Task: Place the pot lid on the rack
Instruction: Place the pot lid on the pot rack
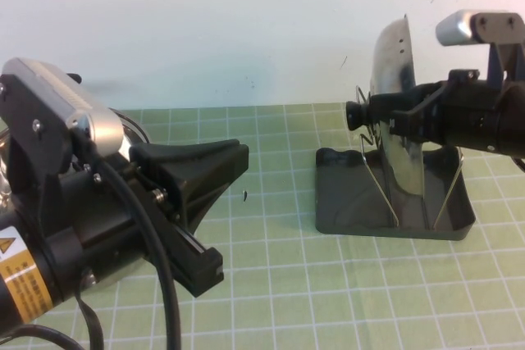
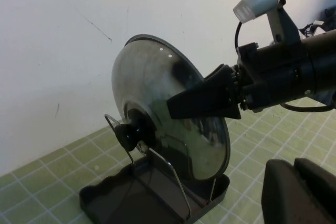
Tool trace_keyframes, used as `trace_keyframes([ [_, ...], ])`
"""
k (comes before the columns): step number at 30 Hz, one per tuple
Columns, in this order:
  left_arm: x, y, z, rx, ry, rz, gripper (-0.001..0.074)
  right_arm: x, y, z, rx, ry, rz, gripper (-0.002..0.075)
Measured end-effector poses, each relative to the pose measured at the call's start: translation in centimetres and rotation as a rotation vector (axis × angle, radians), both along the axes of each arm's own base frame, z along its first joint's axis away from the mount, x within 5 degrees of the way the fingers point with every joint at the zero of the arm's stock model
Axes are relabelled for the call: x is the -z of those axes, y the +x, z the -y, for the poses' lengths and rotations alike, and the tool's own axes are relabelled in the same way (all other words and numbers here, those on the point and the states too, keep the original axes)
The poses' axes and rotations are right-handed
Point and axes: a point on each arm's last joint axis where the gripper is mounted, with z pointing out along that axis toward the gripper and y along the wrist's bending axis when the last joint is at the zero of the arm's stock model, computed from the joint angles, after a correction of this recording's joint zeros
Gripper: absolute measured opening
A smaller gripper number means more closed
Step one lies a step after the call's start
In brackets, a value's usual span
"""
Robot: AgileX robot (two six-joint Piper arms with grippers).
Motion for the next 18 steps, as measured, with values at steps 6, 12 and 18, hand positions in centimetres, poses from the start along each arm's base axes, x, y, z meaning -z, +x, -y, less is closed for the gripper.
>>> trace_keyframes([
  [6, 0.01, -0.02, 0.01, 0.001, -0.007, -0.011, 0.0002, 0.86, 0.36, -0.11, -0.004, -0.014, -0.017, 0.0062],
  [12, 0.01, -0.02, 0.01, 0.001, -0.010, -0.014, 0.0002, 0.85, 0.41, -0.13, -0.005, -0.015, -0.014, 0.0207],
  [18, 0.10, -0.07, 0.04, 0.009, 0.007, -0.009, 0.0002, 0.85, 0.41, -0.13, -0.006, -0.017, -0.013, 0.0542],
])
